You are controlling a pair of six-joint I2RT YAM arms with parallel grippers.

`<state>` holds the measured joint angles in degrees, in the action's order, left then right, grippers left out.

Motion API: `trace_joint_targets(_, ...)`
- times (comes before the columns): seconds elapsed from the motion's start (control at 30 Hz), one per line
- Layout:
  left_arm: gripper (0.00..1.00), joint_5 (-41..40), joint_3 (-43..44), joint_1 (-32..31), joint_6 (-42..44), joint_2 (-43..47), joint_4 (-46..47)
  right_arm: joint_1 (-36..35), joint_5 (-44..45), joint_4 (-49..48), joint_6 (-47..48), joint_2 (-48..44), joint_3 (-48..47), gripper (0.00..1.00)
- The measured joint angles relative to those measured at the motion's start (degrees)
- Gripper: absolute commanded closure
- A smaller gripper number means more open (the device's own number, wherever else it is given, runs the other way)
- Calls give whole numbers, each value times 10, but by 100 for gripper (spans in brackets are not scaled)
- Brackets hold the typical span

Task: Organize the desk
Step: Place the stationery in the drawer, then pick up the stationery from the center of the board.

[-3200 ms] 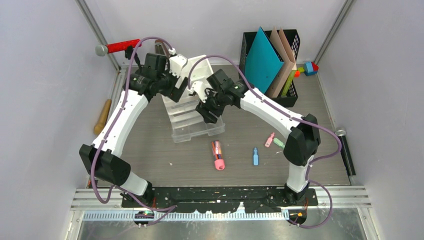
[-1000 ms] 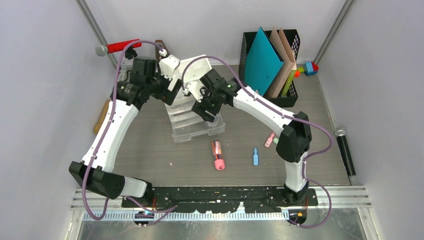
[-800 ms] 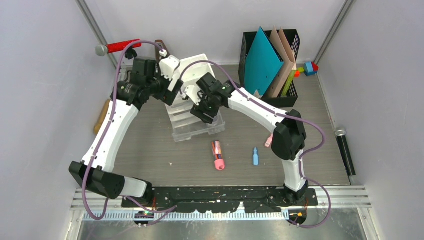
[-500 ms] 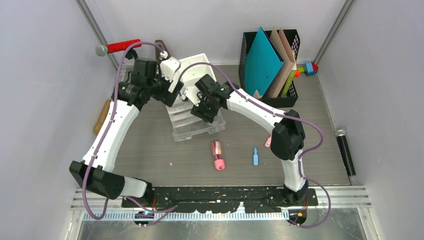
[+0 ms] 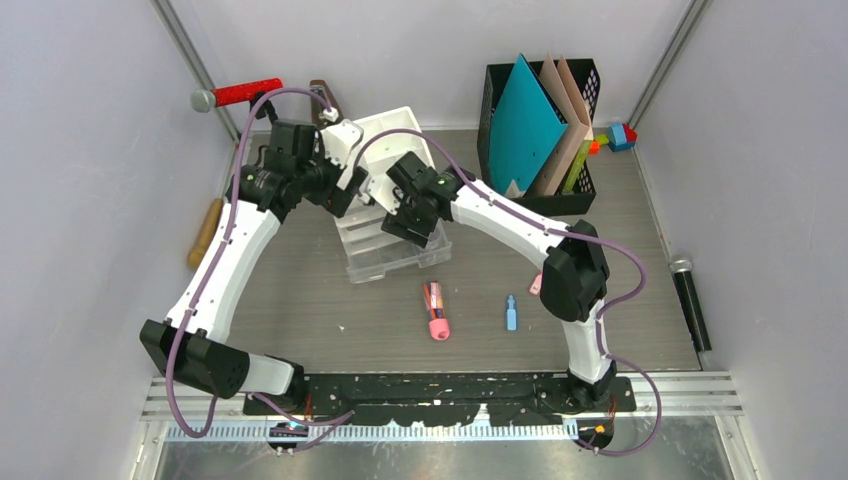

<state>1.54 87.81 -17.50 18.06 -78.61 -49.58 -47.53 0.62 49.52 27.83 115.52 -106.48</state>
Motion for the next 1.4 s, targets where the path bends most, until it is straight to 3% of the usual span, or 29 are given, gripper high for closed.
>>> trace_joint_targets(0.17, 0, 0, 0, 0, 4, 0, 0, -3, 13, 8, -5, 0, -6, 21)
trace_joint_targets(0.7, 0, 1, 0, 0, 4, 0, 2, -2, -73, 28, -82, -17, -33, 20)
trace_joint_targets(0.93, 0, 29, 0, -4, 2, 2, 9, 3, -87, 32, -103, -98, 48, 20)
trace_joint_targets(1.23, 0, 24, -3, 0, -10, 1, 38, -8, -175, -24, -100, -233, 214, 20)
trace_joint_targets(1.4, 0, 24, -20, 0, -12, 1, 63, -16, -196, -67, -108, -241, 304, 20)
